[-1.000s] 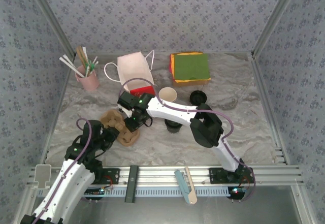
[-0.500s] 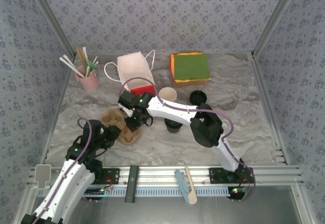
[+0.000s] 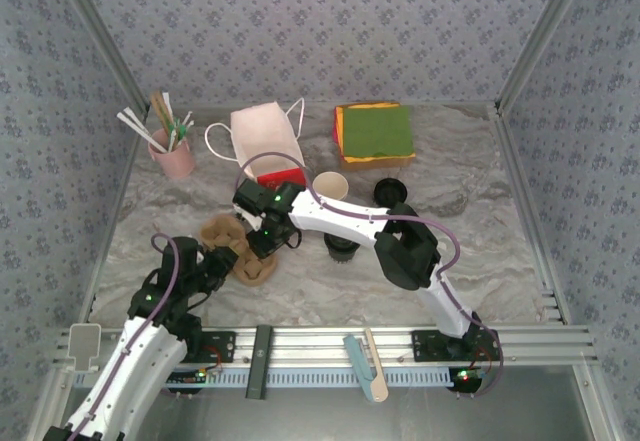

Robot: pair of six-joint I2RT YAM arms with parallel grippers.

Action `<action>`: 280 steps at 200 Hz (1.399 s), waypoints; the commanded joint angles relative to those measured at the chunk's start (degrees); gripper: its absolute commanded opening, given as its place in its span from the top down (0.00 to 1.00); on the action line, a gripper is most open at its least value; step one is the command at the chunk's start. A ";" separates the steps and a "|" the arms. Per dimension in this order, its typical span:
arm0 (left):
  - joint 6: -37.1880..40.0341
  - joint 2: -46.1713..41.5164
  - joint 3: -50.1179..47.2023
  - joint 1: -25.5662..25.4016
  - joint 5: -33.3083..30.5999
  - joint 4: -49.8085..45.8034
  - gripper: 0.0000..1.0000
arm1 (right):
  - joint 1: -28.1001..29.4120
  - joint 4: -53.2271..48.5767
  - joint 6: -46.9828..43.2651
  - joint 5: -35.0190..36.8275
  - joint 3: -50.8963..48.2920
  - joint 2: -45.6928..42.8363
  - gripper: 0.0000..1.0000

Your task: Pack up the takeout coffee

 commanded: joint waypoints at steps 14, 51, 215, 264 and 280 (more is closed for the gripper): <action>1.01 2.69 0.59 -0.38 -0.47 1.13 0.69 | 0.37 -1.50 -0.11 -2.08 1.93 1.62 0.72; 1.72 4.61 1.30 -0.42 -2.10 0.55 0.73 | 0.35 -1.54 -0.12 -1.95 1.95 1.62 0.72; 4.72 2.85 9.95 -0.43 -5.27 -6.83 0.91 | 0.55 -3.62 -0.01 3.27 5.21 -5.54 0.46; 10.54 4.60 14.95 -0.40 -7.70 -13.52 0.91 | 0.53 -6.32 -0.09 4.23 9.88 -8.05 0.39; 12.37 5.03 17.50 -0.43 -9.62 -16.04 0.90 | 0.45 -7.56 -0.41 4.29 11.99 -8.87 0.39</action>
